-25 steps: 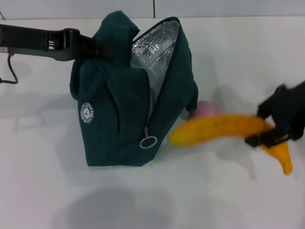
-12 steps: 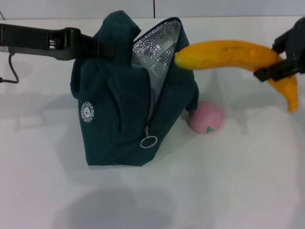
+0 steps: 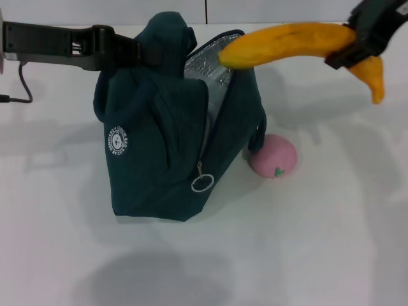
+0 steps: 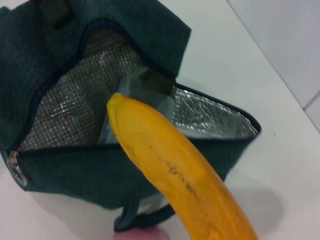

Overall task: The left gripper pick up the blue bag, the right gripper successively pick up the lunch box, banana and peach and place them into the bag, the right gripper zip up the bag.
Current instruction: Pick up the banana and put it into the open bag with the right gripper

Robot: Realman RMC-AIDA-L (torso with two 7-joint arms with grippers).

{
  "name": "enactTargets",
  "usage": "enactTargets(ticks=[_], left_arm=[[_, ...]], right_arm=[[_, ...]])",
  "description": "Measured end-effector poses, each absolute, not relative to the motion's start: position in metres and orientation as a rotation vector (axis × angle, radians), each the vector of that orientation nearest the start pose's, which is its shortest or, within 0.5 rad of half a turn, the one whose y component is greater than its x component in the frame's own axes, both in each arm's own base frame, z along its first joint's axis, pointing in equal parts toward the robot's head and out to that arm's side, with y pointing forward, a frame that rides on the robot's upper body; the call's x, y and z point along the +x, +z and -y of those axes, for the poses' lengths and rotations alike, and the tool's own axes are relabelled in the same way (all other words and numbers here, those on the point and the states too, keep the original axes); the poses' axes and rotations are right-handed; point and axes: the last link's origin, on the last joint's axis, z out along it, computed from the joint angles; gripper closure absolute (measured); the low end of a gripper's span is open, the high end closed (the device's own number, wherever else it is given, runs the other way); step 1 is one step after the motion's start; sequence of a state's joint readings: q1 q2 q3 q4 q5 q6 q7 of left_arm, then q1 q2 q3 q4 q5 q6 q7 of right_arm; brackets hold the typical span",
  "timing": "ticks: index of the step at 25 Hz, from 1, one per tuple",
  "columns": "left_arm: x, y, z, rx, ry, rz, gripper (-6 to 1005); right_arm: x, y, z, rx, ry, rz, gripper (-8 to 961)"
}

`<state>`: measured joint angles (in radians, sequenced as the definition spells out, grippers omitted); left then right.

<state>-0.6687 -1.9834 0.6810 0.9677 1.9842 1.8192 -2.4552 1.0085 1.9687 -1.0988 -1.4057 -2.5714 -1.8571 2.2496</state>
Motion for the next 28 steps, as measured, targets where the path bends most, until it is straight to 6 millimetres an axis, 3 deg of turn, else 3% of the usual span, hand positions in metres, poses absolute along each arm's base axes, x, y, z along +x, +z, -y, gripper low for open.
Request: enactTargets(ticks=[8,17,28], left_arm=[[-0.186,0.082,-0.362,-2.675,-0.762,1.522,968],[-0.180,0.081,-0.366,-2.695,-0.764,1.500,968],[-0.178,0.080,-0.368,-2.690,-0.769,1.495,967]], right_arm=[[0.037,0.053,-0.408,-2.768,-0.526,-0.173,431],[0.013,0.033,-0.412,-2.770,-0.580,-0.044,417],[-0.012,0.001,-0.403,-2.761,-0.659,0.189,400]])
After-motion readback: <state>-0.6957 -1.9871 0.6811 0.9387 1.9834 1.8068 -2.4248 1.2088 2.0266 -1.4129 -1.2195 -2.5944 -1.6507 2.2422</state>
